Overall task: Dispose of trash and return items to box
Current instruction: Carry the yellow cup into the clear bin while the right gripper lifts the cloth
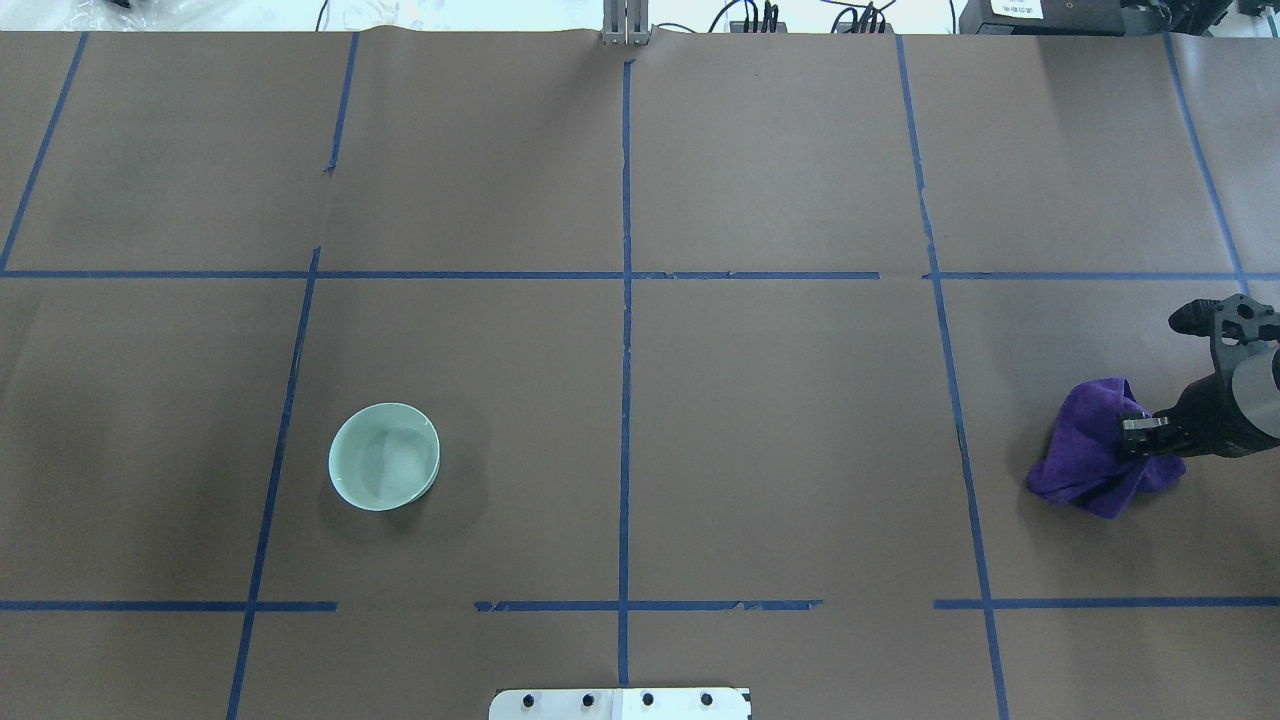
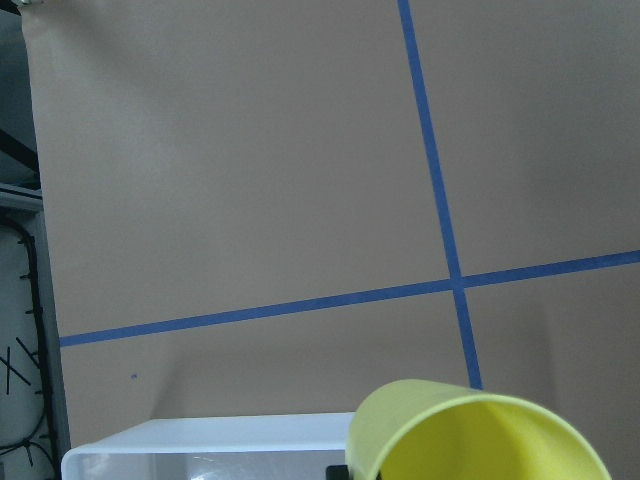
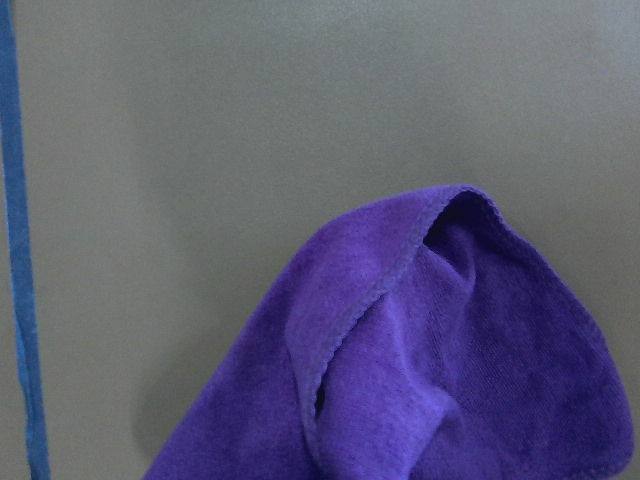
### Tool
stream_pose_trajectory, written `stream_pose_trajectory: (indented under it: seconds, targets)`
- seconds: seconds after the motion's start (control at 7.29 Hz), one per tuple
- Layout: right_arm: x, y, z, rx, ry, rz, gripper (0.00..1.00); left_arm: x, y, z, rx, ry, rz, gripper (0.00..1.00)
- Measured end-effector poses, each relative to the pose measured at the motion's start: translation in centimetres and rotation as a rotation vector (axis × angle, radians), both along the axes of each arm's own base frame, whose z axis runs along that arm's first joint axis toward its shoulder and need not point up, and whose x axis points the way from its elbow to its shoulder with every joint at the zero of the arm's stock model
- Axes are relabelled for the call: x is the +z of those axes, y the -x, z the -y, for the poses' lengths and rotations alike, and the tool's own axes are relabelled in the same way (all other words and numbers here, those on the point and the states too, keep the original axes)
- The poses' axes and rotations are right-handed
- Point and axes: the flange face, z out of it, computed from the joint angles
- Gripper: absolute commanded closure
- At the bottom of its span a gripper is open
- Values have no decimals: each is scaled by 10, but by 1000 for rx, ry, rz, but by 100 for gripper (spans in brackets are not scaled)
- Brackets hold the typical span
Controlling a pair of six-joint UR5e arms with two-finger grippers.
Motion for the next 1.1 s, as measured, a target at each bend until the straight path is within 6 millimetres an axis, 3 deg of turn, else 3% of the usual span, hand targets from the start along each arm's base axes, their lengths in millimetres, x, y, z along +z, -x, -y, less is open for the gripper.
stream_pose_trajectory:
  seconds: [0.41, 0.69, 1.1]
  targets:
    - [-50, -50, 11, 73, 45, 58, 100, 40, 2, -6, -13, 51, -8, 100]
    - [-85, -79, 12, 124, 56, 70, 100, 61, -1, -21, -44, 113, -20, 100]
    - [-100, -121, 19, 170, -8, 73, 100, 103, -21, -76, -33, 148, -106, 100]
